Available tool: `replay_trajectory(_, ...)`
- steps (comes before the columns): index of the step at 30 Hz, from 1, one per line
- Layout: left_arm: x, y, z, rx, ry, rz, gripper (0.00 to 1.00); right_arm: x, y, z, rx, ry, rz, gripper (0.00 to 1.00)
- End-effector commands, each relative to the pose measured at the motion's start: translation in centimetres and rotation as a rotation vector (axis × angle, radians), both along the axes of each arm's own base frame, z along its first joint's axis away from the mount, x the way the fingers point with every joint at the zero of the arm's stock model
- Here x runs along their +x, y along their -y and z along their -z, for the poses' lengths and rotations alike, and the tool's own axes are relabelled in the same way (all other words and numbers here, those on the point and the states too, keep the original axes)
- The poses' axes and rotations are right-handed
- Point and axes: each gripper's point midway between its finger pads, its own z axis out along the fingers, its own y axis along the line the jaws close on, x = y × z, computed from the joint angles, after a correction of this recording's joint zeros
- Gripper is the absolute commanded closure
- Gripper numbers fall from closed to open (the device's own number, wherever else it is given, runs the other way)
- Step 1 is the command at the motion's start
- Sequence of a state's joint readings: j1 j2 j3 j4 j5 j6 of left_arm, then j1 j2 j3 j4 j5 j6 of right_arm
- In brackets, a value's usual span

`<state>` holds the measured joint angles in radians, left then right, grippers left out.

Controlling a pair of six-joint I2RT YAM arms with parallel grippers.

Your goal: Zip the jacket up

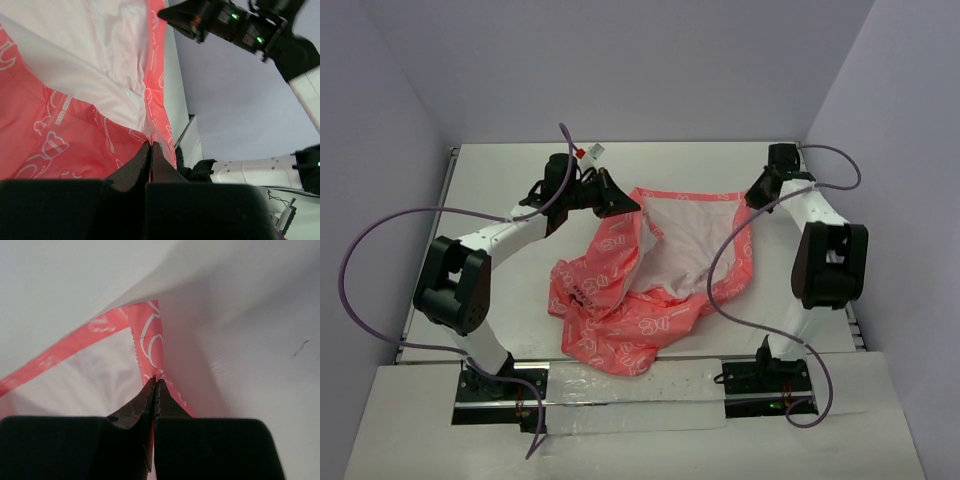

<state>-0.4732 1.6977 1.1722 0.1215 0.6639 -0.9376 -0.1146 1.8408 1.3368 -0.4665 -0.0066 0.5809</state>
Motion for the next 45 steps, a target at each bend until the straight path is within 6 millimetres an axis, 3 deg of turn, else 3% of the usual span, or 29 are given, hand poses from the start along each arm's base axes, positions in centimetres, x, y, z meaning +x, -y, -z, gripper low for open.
replay_trajectory(1,1.2,-0.9,-0.7,-0.062,0.039,0.020,1.00,-1.8,-4.3,-7.0,-0.050,0.150,-0.111,1.00)
replay_trajectory(2,1.7,-1.5,-0.6,-0.066,0.041,0.009,1.00,-2.8,-7.1,-8.7,-0.048,0.193,-0.182,1.00)
replay_trajectory(5,2.4,-2.7,-0.2,-0.072,0.034,0.003,1.00,-5.9,-11.9,-10.4,-0.057,0.249,-0.321,1.00)
replay_trajectory(7,2.5,-3.0,-0.2,-0.083,0.037,0.027,1.00,-8.6,-16.3,-10.6,-0.029,0.266,-0.460,1.00)
replay_trajectory(9,2.5,-3.2,-0.6,-0.101,0.056,0.057,1.00,-11.2,-19.3,-10.7,0.013,0.267,-0.562,1.00)
replay_trajectory(12,2.1,-3.9,-1.2,-0.130,0.101,0.078,1.00,-13.7,-21.4,-9.7,0.090,0.238,-0.638,1.00)
replay_trajectory(14,1.8,-4.4,-1.3,-0.152,0.111,0.086,1.00,-14.7,-21.7,-8.1,0.109,0.194,-0.654,1.00)
replay_trajectory(17,0.8,-5.2,-2.2,-0.243,0.127,0.139,1.00,-15.7,-21.2,-4.1,0.100,0.071,-0.647,1.00)
replay_trajectory(19,0.8,-5.9,-2.0,-0.270,0.150,0.114,1.00,-16.3,-22.1,-1.5,0.142,-0.045,-0.681,1.00)
replay_trajectory(20,0.8,-6.0,-2.0,-0.281,0.158,0.107,1.00,-16.6,-22.4,-0.5,0.150,-0.100,-0.692,0.97)
replay_trajectory(21,0.7,-6.1,-2.2,-0.298,0.175,0.108,1.00,-17.1,-22.1,1.2,0.140,-0.189,-0.685,0.89)
replay_trajectory(24,-0.4,-6.1,-1.8,-0.352,0.138,0.135,1.00,-15.7,-21.8,0.5,0.074,-0.183,-0.658,0.76)
replay_trajectory(26,-1.3,-6.1,-2.8,-0.404,0.195,0.183,1.00,-14.0,-22.3,-2.9,0.072,-0.053,-0.669,0.66)
replay_trajectory(29,-1.8,-6.2,-3.2,-0.440,0.195,0.207,1.00,-13.0,-23.0,-6.4,0.081,0.063,-0.709,0.51)
replay_trajectory(30,-2.0,-6.2,-3.4,-0.457,0.205,0.220,1.00,-12.7,-23.3,-7.9,0.085,0.103,-0.731,0.49)
replay_trajectory(33,-1.8,-6.1,-3.5,-0.467,0.206,0.226,1.00,-12.0,-23.4,-9.8,0.072,0.155,-0.740,0.48)
replay_trajectory(37,-1.3,-6.1,-3.2,-0.449,0.195,0.206,1.00,-11.9,-23.2,-9.7,0.049,0.160,-0.736,0.50)
replay_trajectory(40,-0.9,-6.0,-3.3,-0.416,0.211,0.190,1.00,-12.4,-22.5,-8.4,-0.025,0.125,-0.773,0.54)
replay_trajectory(45,-0.3,-6.0,-3.1,-0.373,0.208,0.174,1.00,-13.9,-22.5,-5.2,-0.139,-0.009,-0.892,0.50)
